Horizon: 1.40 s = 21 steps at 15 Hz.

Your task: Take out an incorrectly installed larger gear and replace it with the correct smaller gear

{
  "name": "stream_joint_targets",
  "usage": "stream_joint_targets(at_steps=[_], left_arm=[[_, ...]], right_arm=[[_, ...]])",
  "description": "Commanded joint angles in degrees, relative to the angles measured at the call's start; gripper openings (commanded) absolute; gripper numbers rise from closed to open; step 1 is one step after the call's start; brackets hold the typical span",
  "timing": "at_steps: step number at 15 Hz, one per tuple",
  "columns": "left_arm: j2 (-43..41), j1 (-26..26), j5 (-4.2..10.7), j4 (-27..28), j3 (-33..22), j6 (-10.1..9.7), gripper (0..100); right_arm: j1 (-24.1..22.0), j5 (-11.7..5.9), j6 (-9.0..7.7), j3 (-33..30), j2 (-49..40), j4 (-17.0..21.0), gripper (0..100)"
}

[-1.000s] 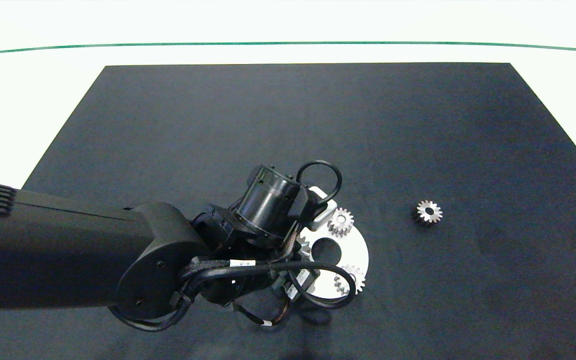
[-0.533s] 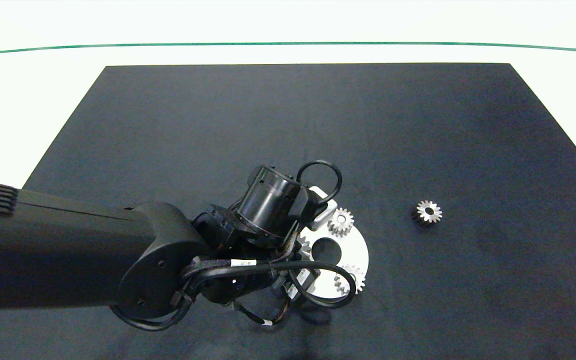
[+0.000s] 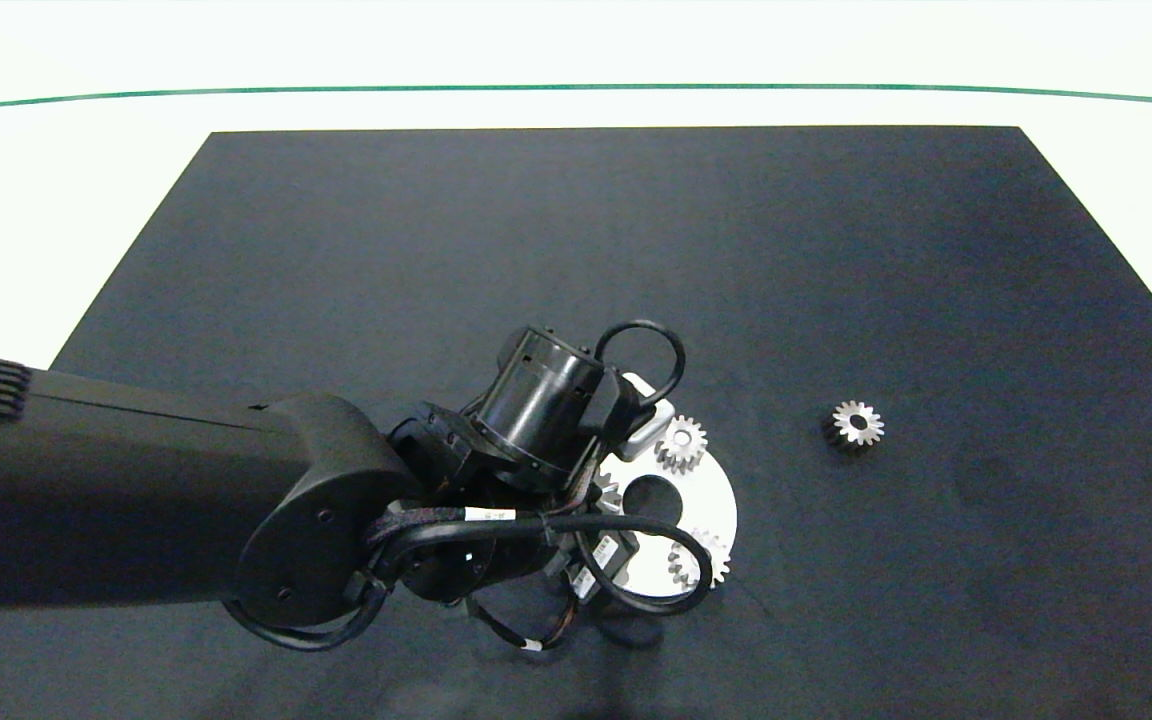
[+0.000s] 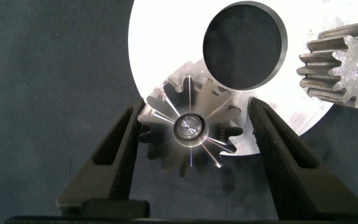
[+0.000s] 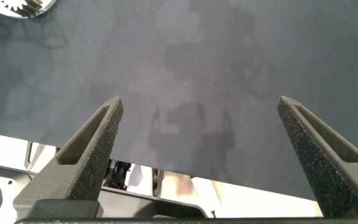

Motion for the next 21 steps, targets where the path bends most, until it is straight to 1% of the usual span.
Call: stream_joint_targets(at_steps=[1, 9, 11, 14, 21], left_arm=[[0.3, 0.0, 0.12, 0.1, -1.0, 0.03, 27], [0.2, 0.1, 0.12, 0.5, -2.2, -0.06, 11], [-0.1, 0.2, 0.12, 2.2, -2.3, -0.06, 6], [-0.5, -0.1, 0.12, 2.8, -2.1, -0.06, 1], [-0.5, -0.1, 0.12, 3.3, -2.3, -0.50, 0]], right_arm=[[0.0, 0.02, -0.06, 0.0, 0.0, 0.2, 100], [-0.1, 0.02, -0.06, -0.1, -0.1, 0.2, 100], [-0.1, 0.02, -0.06, -0.3, -0.1, 0.3, 100], [-0.1, 0.02, -0.06, -0.3, -0.1, 0.3, 100], [-0.1, 0.02, -0.06, -0.4, -0.3, 0.3, 100]])
